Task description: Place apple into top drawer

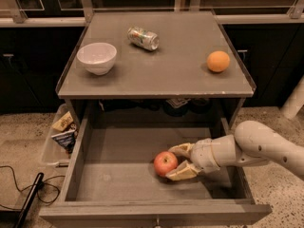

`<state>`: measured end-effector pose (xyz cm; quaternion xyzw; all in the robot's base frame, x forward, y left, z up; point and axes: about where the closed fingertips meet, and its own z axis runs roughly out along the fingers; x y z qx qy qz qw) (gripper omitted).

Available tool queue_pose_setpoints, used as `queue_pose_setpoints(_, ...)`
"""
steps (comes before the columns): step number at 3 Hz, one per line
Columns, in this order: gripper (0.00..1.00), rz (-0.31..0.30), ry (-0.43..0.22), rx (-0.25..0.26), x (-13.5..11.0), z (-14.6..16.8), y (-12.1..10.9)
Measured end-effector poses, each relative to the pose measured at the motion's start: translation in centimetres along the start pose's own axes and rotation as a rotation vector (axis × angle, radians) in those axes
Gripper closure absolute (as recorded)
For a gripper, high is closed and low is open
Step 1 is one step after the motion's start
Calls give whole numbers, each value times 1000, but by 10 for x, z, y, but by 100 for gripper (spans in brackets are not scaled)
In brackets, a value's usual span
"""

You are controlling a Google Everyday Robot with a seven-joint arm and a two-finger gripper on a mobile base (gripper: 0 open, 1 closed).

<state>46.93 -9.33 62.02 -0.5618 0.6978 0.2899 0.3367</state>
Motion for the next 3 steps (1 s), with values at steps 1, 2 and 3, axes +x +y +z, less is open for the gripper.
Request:
queue_pose_setpoints(1,12,0,0,0,0,0,0)
queue_pose_setpoints(2,0,0,0,0,0,0,0)
queue_pose_setpoints(3,0,0,0,0,0,0,0)
